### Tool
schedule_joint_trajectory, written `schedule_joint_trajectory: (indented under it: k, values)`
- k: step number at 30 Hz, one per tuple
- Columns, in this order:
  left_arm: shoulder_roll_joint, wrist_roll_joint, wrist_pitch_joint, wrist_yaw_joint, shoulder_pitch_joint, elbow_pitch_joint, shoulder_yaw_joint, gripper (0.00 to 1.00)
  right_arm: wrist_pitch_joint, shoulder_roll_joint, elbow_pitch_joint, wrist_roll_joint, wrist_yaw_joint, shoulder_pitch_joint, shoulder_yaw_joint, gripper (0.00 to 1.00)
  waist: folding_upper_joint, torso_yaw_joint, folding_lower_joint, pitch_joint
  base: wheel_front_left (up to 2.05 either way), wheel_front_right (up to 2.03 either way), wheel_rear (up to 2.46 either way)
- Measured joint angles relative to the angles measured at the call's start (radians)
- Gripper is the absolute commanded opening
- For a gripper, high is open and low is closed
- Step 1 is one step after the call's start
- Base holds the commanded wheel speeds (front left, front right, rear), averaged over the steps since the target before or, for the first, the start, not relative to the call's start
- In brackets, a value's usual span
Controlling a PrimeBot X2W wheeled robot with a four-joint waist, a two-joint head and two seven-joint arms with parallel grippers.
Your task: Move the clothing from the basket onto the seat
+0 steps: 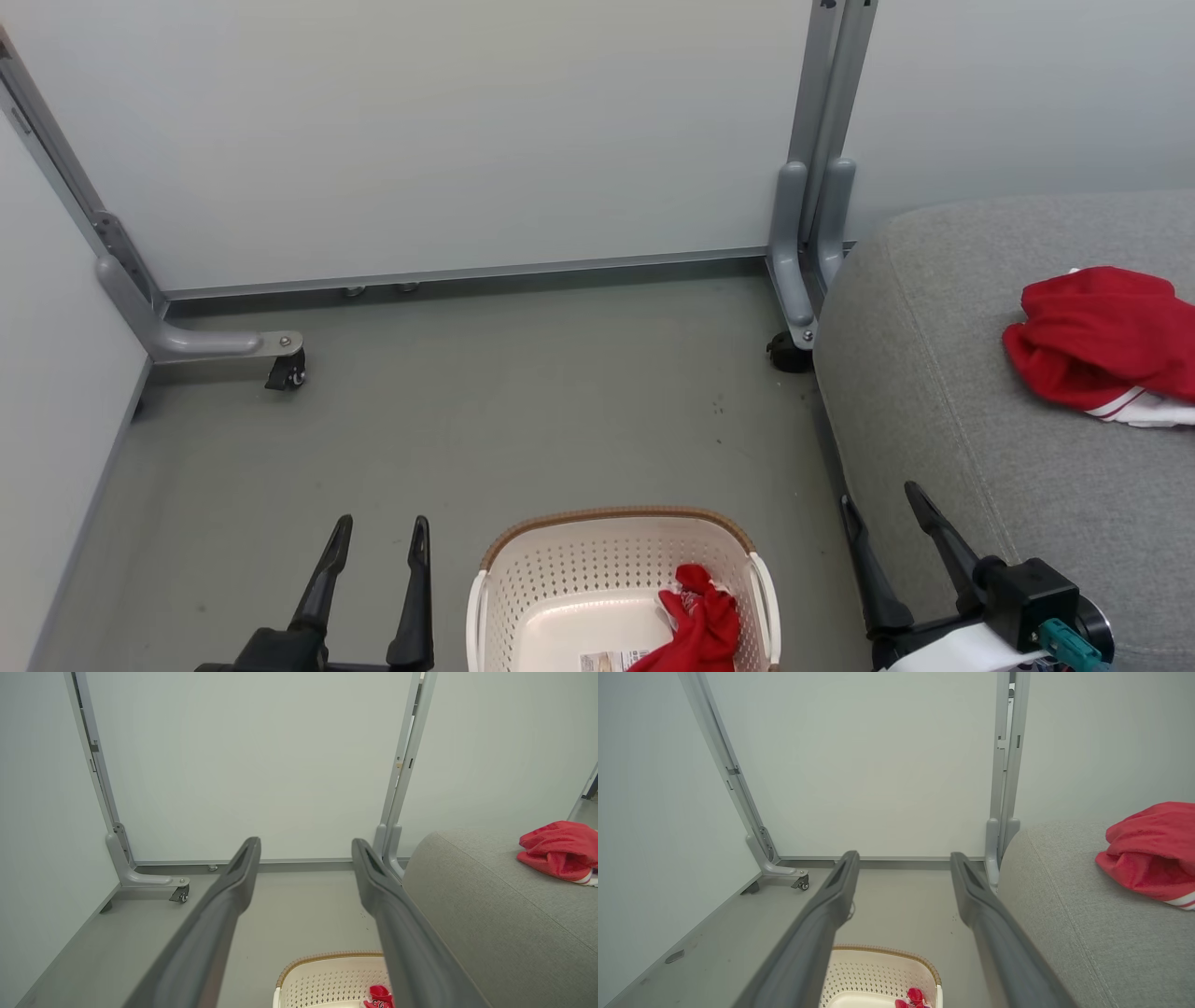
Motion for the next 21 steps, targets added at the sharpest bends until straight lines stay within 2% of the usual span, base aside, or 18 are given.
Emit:
schedule_joint_trajectory:
  k: [21]
  values:
    - [0.000, 0.004, 0.000, -0.004, 0.000, 0.003, -0.006, 1.00, 0.000, 0.000, -0.008, 0.000, 0.000, 0.002, -0.009, 1.00, 0.0000, 0.002, 0.0000, 0.015, 0.00, 0.00, 0.00]
